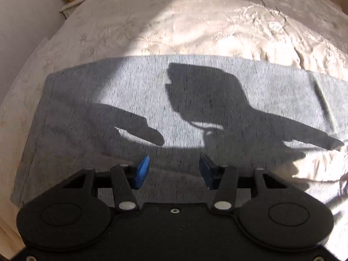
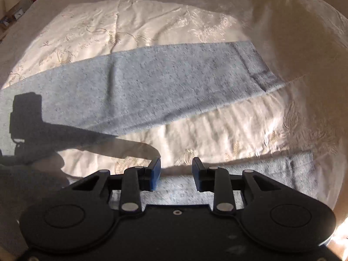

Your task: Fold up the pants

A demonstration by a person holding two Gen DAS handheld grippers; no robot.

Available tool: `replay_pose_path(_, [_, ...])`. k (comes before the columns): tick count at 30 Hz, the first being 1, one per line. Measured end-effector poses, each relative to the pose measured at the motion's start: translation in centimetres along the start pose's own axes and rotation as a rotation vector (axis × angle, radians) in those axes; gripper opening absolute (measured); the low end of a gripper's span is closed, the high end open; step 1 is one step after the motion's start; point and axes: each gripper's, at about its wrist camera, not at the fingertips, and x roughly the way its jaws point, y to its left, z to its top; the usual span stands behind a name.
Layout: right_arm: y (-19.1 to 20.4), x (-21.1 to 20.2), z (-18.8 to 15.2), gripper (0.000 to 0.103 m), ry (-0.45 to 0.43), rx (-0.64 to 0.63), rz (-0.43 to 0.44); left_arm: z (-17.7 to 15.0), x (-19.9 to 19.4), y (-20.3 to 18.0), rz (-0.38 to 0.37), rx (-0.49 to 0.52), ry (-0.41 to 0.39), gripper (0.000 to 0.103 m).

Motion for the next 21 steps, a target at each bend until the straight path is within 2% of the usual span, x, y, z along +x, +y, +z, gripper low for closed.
replay_pose_path(6, [9.0,2.8,5.4,0.031,-0.083,-0.127,0.169,3.9,3.4,-1.1,0.019,-0.003,-0.011,0.057])
replay_pose_path(8, [11.0,4.7,6.6,0.029,-0.066,-0.167,0.206,4.7,5.1,-0.8,0.042,0.009,-0.017,0.057])
replay_pose_path(10, [11.9,7.0,7.4,0.028,-0.024,-0.198,0.209,4.9,6.6,-0.4,0.07,0.024,-0.003,0.057])
replay_pose_path(13, [10.7,9.8,7.6,0.023,0.024,-0.212,0.116,4.6,8.7,1.5,0.129,0.032,0.039,0.062])
replay_pose_path(16, [6.2,11.1,7.9,0.02,0.03,-0.107,0.066,4.2,9.5,3.5,0.137,0.013,0.03,0.065])
replay_pose_path(19, [3.1,11.0,8.2,0.02,0.02,-0.035,-0.048,4.2,9.5,4.4,0.152,0.01,0.035,0.065])
replay_pose_path(21, [1.9,11.0,8.2,0.02,0.017,-0.011,-0.115,4.8,9.1,4.6,0.16,-0.003,0.034,0.06])
